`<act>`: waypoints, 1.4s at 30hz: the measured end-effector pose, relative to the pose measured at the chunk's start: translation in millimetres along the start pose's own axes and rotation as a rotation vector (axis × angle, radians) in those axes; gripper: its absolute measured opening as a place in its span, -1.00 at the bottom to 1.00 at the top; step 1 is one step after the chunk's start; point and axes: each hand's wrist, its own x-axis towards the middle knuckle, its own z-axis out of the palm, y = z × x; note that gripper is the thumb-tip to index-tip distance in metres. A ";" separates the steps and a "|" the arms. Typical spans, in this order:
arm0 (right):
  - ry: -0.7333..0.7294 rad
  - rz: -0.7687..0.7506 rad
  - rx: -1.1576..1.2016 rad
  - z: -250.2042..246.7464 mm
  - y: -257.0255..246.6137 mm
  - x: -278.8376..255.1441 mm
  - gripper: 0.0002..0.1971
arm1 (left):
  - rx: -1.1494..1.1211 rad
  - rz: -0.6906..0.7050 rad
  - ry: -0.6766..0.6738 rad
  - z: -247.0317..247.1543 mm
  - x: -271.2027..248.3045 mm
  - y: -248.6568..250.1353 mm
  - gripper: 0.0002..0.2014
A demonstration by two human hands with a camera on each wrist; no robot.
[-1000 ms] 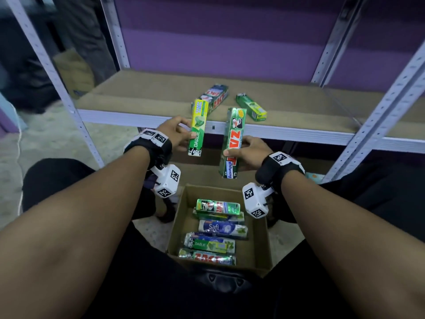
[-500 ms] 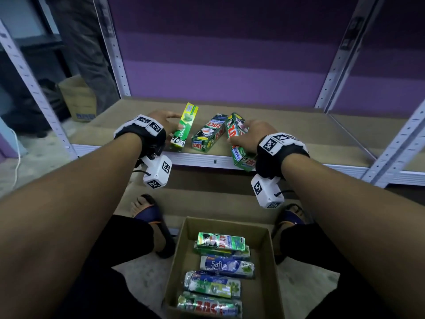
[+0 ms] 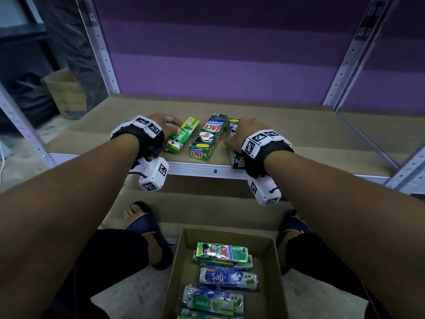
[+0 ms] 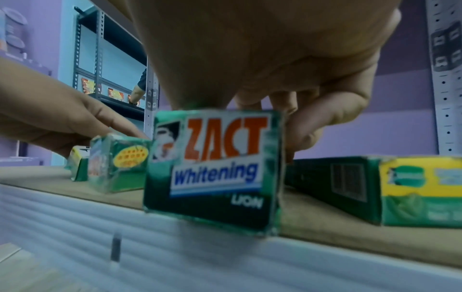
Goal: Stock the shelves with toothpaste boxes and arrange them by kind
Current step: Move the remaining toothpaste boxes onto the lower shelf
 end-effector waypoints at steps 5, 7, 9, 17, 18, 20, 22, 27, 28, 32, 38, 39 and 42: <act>0.009 -0.008 -0.002 5.6 -5.2 16.8 -0.56 | 0.007 -0.015 -0.011 3.9 15.6 -3.4 -0.83; -0.012 -0.001 -0.022 7.2 -6.6 22.4 -0.56 | 0.002 -0.022 -0.001 6.5 18.7 -4.7 -0.87; -0.027 0.006 -0.041 8.1 -6.7 26.7 -0.56 | -0.005 -0.026 0.009 8.7 20.0 -5.2 -0.88; -0.083 -0.010 -0.074 3.1 -4.9 23.8 -0.40 | 0.023 -0.022 0.037 10.4 15.3 -3.1 -0.82; -0.084 -0.026 -0.085 0.1 -2.9 21.7 -0.37 | 0.054 -0.013 0.044 10.5 12.5 -1.9 -0.79; -0.084 -0.063 -0.107 -8.5 0.7 14.8 -0.32 | 0.131 0.027 0.055 9.7 5.3 2.8 -0.72; -0.085 -0.104 -0.144 -17.8 2.9 4.5 -0.34 | 0.222 0.085 0.053 7.1 -5.2 10.7 -0.65; -0.083 -0.154 -0.069 -49.2 6.8 -24.5 -0.52 | 0.290 0.195 0.023 -4.9 -34.7 34.0 -0.55; -0.087 -0.157 -0.038 -55.5 8.7 -29.9 -0.57 | 0.295 0.214 0.005 -7.3 -41.4 38.5 -0.54; -0.096 -0.160 0.135 -72.8 19.6 -47.9 -0.76 | 0.311 0.260 -0.060 -13.9 -67.2 55.8 -0.50; -0.239 -0.227 0.238 -78.5 37.1 -72.0 -0.77 | 0.333 0.358 -0.142 -15.8 -100.4 70.1 -0.56; -0.260 -0.225 0.260 -77.0 40.0 -75.8 -0.79 | 0.336 0.363 -0.154 -15.5 -104.5 70.2 -0.57; -0.293 -0.213 0.305 -71.6 48.5 -85.2 -0.83 | 0.328 0.357 -0.161 -14.3 -113.9 69.6 -0.58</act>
